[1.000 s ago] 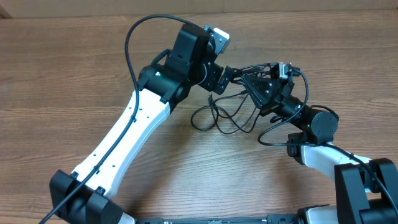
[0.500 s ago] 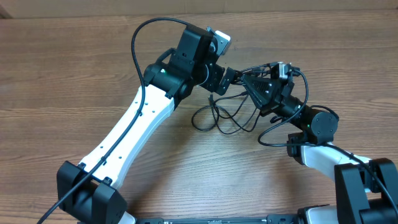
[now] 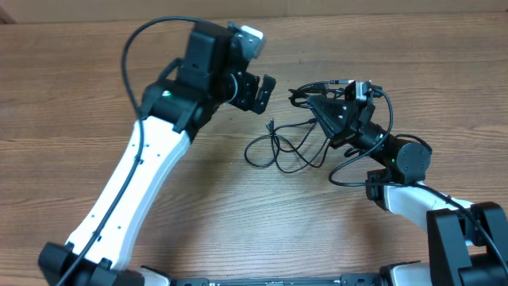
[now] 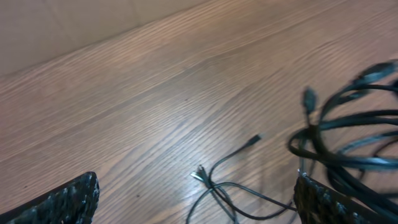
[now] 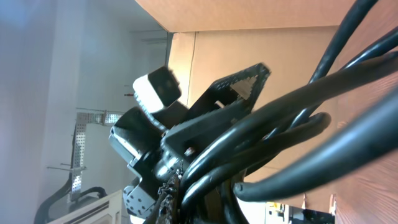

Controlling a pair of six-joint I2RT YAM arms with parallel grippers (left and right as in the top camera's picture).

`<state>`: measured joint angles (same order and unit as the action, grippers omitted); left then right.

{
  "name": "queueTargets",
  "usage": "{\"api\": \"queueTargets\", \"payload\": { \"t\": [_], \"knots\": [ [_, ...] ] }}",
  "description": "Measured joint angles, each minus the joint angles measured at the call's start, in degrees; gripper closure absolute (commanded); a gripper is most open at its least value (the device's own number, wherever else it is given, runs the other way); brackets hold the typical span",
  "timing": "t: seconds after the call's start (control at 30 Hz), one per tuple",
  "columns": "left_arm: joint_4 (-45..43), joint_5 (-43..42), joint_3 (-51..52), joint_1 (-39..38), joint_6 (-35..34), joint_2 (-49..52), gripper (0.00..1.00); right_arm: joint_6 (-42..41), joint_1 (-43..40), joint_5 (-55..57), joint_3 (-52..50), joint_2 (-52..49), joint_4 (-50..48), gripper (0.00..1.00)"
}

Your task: Untangle cables

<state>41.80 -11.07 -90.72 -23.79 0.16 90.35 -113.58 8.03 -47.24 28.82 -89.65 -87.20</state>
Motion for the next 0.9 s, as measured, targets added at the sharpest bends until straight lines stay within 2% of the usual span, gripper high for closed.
{"api": "queueTargets", "payload": {
  "t": [0.37, 0.53, 0.9],
  "knots": [
    [3.13, -13.51, -0.02, 0.04, 7.39, -0.46, 0.00, 0.00, 0.00, 0.20, 0.00, 0.00, -0.02, 0.96],
    [4.39, -15.13, -0.02, 0.04, 10.19, -0.46, 0.01, 0.02, 0.00, 0.13, 0.00, 0.00, -0.24, 0.96],
    [4.50, -15.76, -0.02, 0.04, 11.58, -0.46, 0.00, -0.04, 0.00, 0.07, 0.00, 0.00, -0.39, 0.96]
  ]
}}
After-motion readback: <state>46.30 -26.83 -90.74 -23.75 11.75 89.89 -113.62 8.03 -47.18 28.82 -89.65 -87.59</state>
